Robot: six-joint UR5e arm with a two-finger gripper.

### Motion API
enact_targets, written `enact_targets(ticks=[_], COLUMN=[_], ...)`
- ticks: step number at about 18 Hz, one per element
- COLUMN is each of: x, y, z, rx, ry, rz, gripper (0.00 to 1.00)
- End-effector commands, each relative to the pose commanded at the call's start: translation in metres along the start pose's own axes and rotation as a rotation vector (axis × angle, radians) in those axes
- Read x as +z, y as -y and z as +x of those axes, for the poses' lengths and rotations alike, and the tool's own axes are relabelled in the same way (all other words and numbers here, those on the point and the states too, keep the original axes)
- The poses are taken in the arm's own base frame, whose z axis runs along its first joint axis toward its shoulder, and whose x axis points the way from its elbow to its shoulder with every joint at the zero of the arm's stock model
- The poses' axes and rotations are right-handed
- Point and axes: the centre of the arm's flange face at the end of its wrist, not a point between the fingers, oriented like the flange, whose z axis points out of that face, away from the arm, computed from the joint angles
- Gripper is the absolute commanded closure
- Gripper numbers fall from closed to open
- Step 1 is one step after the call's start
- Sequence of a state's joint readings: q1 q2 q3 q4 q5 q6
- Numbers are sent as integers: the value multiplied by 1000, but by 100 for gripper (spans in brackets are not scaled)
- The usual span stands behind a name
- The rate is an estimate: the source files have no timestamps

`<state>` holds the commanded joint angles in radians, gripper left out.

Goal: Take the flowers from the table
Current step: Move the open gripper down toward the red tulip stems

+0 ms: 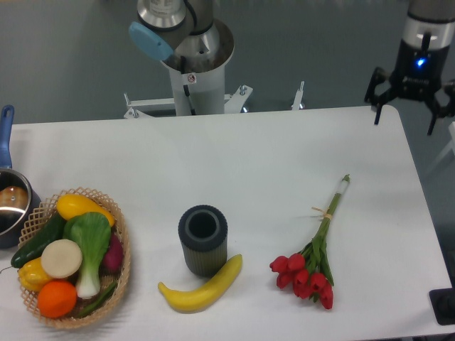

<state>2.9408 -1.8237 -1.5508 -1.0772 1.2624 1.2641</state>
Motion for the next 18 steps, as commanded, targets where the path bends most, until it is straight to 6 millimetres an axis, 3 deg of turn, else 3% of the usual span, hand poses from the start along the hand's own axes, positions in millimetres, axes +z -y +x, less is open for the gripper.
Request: enact_targets(ticks=[3,6,12,17,18], x=[18,48,89,140,150], y=[0,-4,-9,-8,4], z=[-2,-12,-5,-4,0], rx=[-1,16,32,45,71], ry=[-13,20,13,-56,-68], rz=[-5,7,7,-11,-9], gripper=[0,0,0,0,0])
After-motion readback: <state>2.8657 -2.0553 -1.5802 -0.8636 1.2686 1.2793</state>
